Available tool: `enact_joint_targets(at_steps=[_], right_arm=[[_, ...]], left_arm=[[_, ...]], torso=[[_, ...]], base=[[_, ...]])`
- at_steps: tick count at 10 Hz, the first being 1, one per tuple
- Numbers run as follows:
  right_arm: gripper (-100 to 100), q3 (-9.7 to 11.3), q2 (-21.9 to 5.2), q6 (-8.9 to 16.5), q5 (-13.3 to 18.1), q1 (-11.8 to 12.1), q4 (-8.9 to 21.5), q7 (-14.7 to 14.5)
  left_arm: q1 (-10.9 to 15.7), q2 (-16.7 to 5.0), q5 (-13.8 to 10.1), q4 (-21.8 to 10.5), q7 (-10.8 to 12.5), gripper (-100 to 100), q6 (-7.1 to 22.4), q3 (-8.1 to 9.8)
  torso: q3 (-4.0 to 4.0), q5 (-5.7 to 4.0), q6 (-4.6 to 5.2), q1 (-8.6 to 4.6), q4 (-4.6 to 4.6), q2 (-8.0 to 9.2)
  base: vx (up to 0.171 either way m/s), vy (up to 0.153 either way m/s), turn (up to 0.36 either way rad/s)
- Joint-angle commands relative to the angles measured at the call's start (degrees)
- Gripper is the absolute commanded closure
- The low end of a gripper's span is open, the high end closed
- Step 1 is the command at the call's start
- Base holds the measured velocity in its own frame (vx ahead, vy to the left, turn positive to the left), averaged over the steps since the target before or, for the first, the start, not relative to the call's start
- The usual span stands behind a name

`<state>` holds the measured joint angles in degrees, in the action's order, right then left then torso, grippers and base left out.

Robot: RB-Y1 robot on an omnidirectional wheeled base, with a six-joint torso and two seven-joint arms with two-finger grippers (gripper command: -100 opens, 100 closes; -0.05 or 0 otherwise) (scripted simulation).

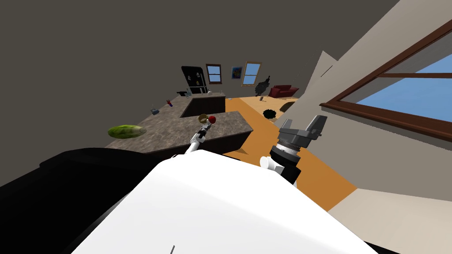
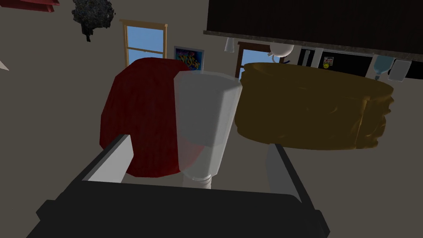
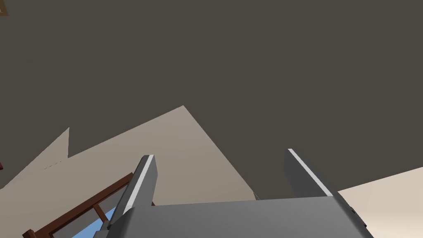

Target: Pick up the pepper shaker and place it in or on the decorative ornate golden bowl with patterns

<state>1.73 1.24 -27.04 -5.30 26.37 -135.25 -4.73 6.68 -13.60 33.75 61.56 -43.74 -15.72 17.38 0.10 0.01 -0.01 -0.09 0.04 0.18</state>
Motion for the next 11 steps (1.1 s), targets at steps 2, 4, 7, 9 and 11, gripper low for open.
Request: enact_joint_targets(at_steps=[2,4,7,9,11], right_arm=[[0,0.00,0.00,0.00,0.00,0.00,0.00,0.00],[0,0.00,0.00,0.00,0.00,-0.01,0.00,0.00],[0,0.00,0.00,0.00,0.00,-0.01,0.00,0.00],[0,0.00,0.00,0.00,0.00,0.00,0.00,0.00],[0,0.00,0.00,0.00,0.00,-0.01,0.00,0.00]], left_arm=[[0.63,-1.34,-0.45,-2.74,-0.72,-100,-1.01,2.68],[1.25,-2.67,-0.89,-5.09,-1.43,-100,-2.01,5.10],[2.50,-5.35,-1.78,-10.97,-2.86,-100,-4.03,9.48],[2.50,-5.35,-1.78,-10.97,-2.86,-100,-4.03,10.70],[3.13,-6.68,-2.23,-12.54,-3.58,-100,-5.03,13.37]], torso=[[-0.01,-0.01,0.00,-0.03,-0.01,-0.02],[0.08,0.00,0.01,0.00,0.03,0.15],[0.15,0.00,-0.01,0.02,0.06,0.26],[0.12,-0.02,-0.03,-0.03,0.05,0.20],[0.07,-0.01,0.04,-0.02,0.03,0.12]], base=[[-0.014,-0.011,-0.115],[-0.059,0.000,-0.240],[-0.071,-0.006,-0.307],[-0.032,-0.013,-0.040],[-0.033,-0.008,-0.235]])
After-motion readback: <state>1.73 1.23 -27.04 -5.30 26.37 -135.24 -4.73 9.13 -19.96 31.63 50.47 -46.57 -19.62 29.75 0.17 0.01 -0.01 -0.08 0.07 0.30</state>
